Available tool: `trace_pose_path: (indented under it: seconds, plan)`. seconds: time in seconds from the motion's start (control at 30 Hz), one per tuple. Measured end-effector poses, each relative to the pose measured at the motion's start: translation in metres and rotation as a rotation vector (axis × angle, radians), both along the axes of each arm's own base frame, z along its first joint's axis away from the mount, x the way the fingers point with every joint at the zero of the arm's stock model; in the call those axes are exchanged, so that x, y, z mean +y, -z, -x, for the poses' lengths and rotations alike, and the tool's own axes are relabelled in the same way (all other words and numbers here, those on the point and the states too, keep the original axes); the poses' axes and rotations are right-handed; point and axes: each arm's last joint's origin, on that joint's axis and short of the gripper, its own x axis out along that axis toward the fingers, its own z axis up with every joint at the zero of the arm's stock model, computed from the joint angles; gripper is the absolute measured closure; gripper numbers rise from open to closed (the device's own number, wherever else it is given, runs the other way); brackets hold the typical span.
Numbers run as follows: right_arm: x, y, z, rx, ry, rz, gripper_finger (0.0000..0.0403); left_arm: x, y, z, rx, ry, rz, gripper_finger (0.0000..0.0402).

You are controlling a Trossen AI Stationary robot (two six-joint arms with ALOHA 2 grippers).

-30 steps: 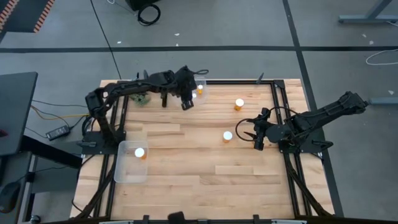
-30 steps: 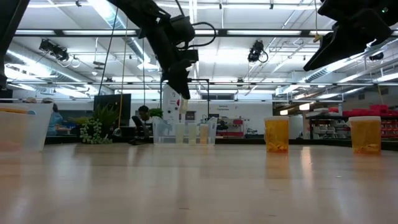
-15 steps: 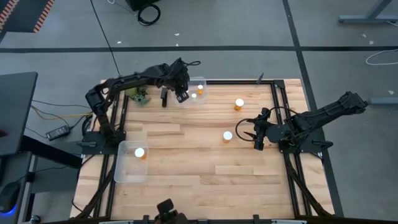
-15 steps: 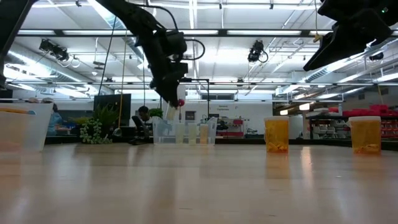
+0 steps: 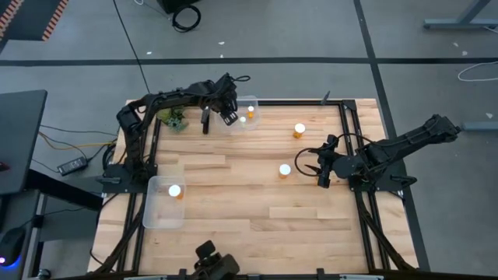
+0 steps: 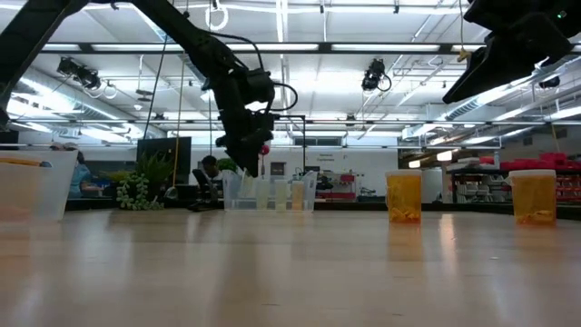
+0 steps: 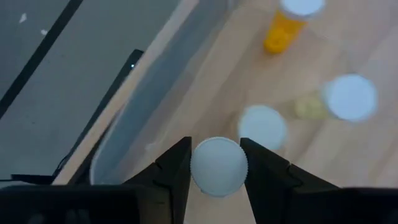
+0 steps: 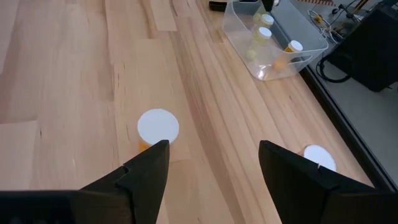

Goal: Pick and place medicine bottles into bin by pill shape (circle, oval)
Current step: Put the small yellow pill bottle into the top transparent bin

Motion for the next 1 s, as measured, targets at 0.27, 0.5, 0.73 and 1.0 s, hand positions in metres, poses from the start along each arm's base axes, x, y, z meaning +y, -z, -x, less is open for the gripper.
trace_pose_path:
  seconds: [0.27, 0.5, 0.73, 1.0]
  plan:
    - [0.000, 0.000, 0.000, -0.002, -0.001, 0.000, 0.0148, 0.008, 0.001, 0.006, -0.008, -0.081, 0.002, 0.0266]
    - [0.000, -0.001, -0.001, -0.012, -0.002, -0.004, 0.0148, 0.009, 0.011, 0.002, -0.026, -0.121, 0.028, 0.0266]
    - [0.001, -0.001, -0.001, -0.016, -0.011, -0.010, 0.0148, 0.008, 0.021, -0.002, -0.012, -0.136, 0.053, 0.0272]
    - [0.001, -0.001, -0.001, -0.017, -0.012, -0.011, 0.0148, 0.009, 0.026, -0.003, -0.011, -0.161, 0.059, 0.0260]
